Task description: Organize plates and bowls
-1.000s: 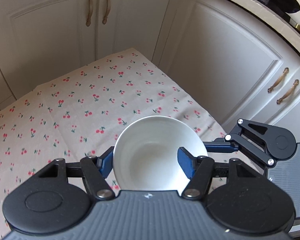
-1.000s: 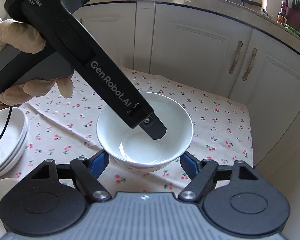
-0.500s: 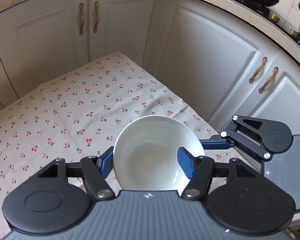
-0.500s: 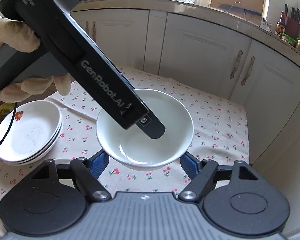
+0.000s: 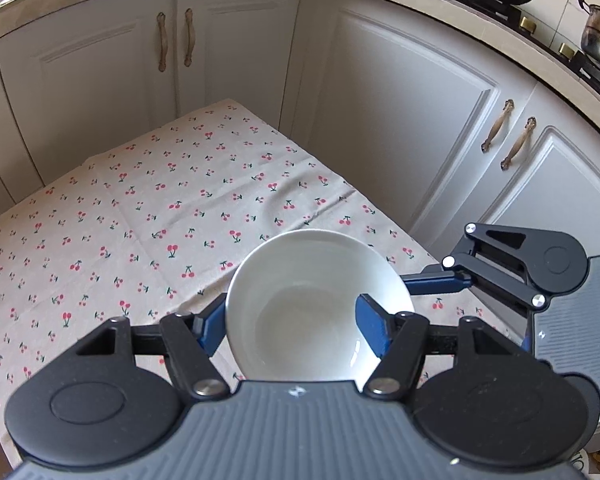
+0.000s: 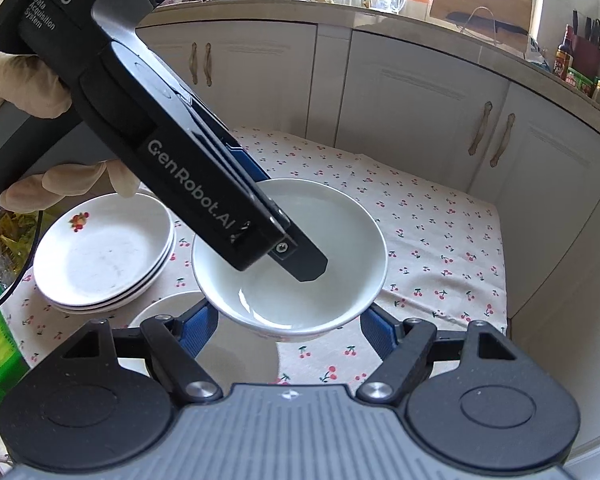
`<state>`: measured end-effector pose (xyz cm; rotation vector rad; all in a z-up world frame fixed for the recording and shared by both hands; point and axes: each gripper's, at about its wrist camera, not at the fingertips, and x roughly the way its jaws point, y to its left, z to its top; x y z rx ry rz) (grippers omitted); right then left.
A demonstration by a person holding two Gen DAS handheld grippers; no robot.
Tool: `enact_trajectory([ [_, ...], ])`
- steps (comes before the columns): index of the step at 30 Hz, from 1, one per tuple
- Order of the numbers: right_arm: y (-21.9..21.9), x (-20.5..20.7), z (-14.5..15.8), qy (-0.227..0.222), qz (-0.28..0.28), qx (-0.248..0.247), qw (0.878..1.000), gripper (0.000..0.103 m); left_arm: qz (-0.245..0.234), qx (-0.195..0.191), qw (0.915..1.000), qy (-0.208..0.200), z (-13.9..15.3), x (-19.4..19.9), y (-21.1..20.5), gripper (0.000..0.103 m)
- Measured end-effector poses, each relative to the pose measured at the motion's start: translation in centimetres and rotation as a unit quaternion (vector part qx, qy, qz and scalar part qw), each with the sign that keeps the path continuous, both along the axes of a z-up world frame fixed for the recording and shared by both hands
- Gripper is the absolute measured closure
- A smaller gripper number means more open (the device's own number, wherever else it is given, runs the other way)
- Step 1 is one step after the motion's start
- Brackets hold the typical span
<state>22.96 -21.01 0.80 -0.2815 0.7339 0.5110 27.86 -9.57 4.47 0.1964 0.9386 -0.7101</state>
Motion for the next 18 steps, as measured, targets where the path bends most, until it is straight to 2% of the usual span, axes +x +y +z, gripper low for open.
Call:
enact_trajectory([
  [7, 0.6, -2.1, 0.4, 0.006, 0.004, 0.006, 1.0, 0.021, -0.004, 0.001, 1.0, -0.005, 0.5, -2.5, 0.6, 0.037],
  [18, 1.6, -4.5, -0.3, 0.02, 0.013, -0.001, 1.0, 0.021, 0.003, -0.008, 0.9999, 0.014, -1.1, -4.5, 1.9, 0.037],
])
